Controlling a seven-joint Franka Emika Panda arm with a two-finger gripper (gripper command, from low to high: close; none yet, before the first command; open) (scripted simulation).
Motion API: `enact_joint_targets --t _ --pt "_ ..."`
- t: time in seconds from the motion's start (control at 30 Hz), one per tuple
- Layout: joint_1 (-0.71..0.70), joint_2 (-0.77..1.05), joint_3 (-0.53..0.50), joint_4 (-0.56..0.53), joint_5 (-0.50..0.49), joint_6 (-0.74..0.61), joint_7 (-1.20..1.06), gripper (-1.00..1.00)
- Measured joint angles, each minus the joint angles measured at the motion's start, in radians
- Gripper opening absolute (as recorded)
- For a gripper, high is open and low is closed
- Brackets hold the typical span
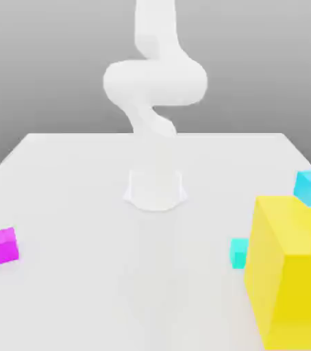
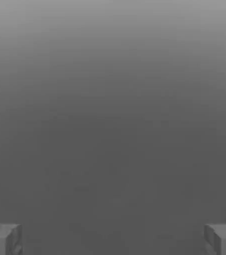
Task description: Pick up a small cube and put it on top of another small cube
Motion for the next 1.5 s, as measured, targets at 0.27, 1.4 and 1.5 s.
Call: enact_joint_targets --t 0.27,1.4,1.5 --pt "-0.165 0.292 -0.133 -0.111 -0.025 0.152 0.083 0.00" --pt "-0.529 0.864 -0.292 -0.305 0.161 0.436 0.066 -1.00" --pt "-0.457 0.826 -0.227 -0.250 0.116 0.348 0.073 -1.00"
